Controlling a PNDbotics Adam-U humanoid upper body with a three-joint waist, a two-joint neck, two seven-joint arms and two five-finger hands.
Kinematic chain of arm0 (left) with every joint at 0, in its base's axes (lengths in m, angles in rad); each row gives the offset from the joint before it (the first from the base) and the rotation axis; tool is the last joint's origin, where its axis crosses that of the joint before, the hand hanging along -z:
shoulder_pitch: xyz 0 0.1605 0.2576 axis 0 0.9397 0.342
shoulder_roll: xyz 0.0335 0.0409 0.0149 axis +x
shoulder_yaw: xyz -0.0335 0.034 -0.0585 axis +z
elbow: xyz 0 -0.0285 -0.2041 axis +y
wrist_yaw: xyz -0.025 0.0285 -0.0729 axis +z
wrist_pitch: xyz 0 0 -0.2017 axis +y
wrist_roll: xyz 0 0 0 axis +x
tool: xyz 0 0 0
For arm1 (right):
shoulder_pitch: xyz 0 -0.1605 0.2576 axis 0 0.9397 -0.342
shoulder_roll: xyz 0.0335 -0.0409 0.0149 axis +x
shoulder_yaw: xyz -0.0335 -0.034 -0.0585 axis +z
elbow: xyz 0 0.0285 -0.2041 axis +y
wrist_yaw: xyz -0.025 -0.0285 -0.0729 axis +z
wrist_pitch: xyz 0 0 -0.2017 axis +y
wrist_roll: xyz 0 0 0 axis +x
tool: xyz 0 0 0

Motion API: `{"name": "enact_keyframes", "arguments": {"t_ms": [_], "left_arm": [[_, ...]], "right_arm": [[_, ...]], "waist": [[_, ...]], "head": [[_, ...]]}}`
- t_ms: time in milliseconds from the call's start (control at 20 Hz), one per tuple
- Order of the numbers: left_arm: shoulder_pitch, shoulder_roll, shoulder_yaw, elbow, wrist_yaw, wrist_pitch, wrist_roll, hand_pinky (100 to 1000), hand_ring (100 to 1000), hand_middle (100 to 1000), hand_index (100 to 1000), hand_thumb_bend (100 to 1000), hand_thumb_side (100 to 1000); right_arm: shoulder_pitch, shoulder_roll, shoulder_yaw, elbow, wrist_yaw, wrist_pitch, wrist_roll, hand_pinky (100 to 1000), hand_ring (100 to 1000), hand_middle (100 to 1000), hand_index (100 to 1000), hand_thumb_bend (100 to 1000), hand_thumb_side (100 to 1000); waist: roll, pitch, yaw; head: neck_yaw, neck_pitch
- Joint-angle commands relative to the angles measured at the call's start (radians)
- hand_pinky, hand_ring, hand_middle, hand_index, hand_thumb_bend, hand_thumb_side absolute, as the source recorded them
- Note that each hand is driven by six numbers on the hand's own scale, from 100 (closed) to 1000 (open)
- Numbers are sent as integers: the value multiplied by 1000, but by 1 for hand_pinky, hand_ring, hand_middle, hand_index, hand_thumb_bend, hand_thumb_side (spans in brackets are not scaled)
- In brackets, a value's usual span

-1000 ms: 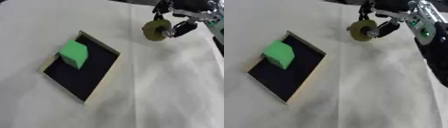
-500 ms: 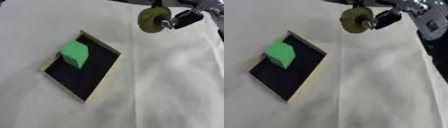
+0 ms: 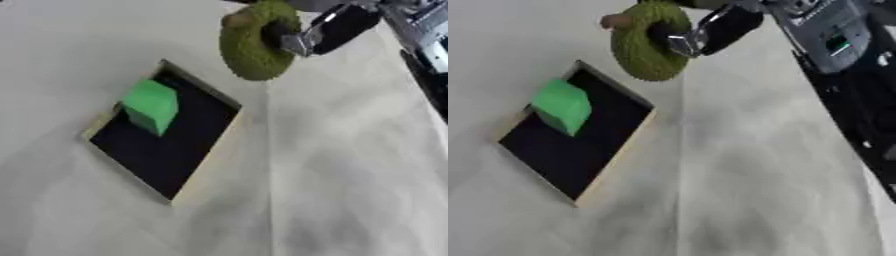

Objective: Pick up objects on the table and place them in the box.

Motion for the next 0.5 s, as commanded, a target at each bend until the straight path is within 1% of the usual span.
{"name": "enact_keyframes", "arguments": {"t_ms": [50, 200, 250, 350, 500], "left_arm": [[-16, 2, 1, -20, 8, -1, 14, 898, 837, 867, 859, 100, 672], [-22, -6, -1, -20, 12, -2, 32, 899, 839, 867, 859, 100, 672], [-24, -8, -1, -20, 14, -3, 39, 901, 840, 867, 859, 100, 672], [-26, -11, -2, -20, 17, -6, 53, 903, 843, 868, 859, 100, 672], [-28, -14, -2, -20, 19, -14, 68, 904, 844, 868, 858, 100, 672]], "right_arm": [[-34, 36, 22, 20, -17, -186, 247, 857, 716, 392, 626, 100, 207], [-41, 79, 42, 53, 4, -189, 251, 859, 717, 390, 626, 100, 205], [-42, 92, 46, 59, 9, -192, 251, 858, 718, 390, 625, 100, 215], [-44, 118, 52, 65, 23, -200, 252, 856, 718, 391, 624, 100, 206], [-42, 158, 51, 72, 63, -213, 252, 854, 719, 391, 622, 100, 206]], "waist": [[4, -34, 4], [4, -37, 8], [5, -37, 9], [6, -39, 10], [9, -41, 11]], "head": [[-28, 17], [-45, 27], [-48, 29], [-51, 31], [-54, 23]]}}
